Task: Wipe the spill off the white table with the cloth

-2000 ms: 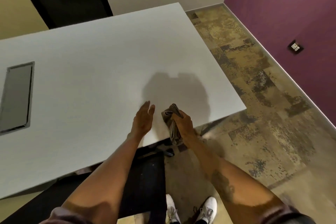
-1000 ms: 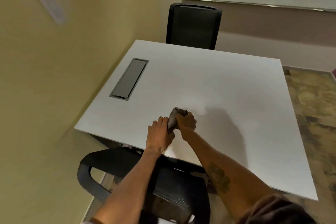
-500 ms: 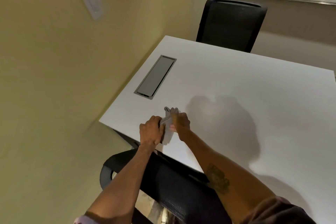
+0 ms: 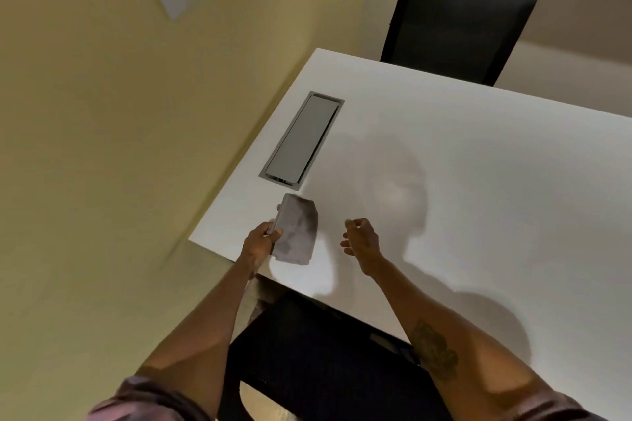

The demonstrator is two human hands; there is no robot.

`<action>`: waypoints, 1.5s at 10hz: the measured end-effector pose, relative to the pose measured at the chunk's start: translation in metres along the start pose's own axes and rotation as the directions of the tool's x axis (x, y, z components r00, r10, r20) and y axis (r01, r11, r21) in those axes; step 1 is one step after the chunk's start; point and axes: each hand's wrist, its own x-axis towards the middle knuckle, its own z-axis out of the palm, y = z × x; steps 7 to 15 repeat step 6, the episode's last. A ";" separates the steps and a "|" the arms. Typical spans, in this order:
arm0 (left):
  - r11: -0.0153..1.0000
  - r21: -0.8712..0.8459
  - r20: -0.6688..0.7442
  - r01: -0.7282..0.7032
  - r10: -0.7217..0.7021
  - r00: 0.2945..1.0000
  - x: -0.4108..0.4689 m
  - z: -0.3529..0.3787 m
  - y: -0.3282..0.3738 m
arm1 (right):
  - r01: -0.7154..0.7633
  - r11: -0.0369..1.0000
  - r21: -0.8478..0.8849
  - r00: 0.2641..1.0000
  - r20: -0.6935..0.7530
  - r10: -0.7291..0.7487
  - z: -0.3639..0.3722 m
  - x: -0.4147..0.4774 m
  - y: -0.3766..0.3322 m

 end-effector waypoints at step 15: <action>0.729 0.684 -0.221 -0.020 0.233 0.947 0.019 -0.004 0.012 | 0.128 0.883 -0.452 0.991 0.099 -0.093 0.016 -0.005 -0.002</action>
